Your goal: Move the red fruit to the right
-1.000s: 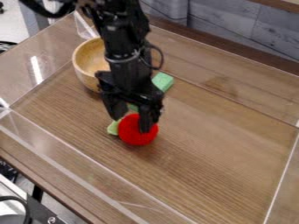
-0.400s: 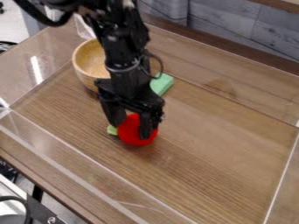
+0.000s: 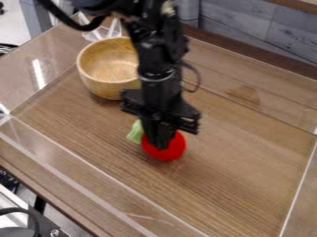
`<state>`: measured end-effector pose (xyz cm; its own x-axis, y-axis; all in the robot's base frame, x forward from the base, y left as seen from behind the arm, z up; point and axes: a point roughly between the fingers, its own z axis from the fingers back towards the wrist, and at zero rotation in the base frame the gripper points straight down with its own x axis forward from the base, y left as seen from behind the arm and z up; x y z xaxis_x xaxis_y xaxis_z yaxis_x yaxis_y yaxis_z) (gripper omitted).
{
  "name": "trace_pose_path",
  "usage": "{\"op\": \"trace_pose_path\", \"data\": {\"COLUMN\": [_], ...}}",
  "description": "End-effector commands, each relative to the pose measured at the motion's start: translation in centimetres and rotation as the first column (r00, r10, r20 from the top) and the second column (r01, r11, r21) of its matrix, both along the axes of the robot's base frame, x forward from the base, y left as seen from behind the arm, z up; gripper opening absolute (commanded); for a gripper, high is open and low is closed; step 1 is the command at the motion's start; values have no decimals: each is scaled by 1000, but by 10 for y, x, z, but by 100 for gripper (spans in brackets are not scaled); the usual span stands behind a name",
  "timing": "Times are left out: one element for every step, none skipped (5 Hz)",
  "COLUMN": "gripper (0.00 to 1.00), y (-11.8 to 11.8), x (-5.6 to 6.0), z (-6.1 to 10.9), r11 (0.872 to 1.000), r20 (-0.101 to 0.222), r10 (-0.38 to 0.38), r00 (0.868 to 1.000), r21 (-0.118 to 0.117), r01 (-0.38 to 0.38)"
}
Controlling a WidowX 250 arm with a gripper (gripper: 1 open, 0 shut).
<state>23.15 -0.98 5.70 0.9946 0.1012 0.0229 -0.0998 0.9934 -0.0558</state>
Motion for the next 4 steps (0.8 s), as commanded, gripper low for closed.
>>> {"op": "trace_pose_path", "data": {"gripper": [0, 0, 0, 0], "y": [-4, -7, -21, -31], "x": [26, 40, 49, 50], "z": [17, 9, 13, 13], "r11": [996, 987, 984, 978], "r20": [82, 92, 101, 98], "r10": [93, 162, 180, 208], "r00": [992, 982, 979, 973], "r21": [-9, -8, -4, 6], "r01": [-93, -162, -180, -210]}}
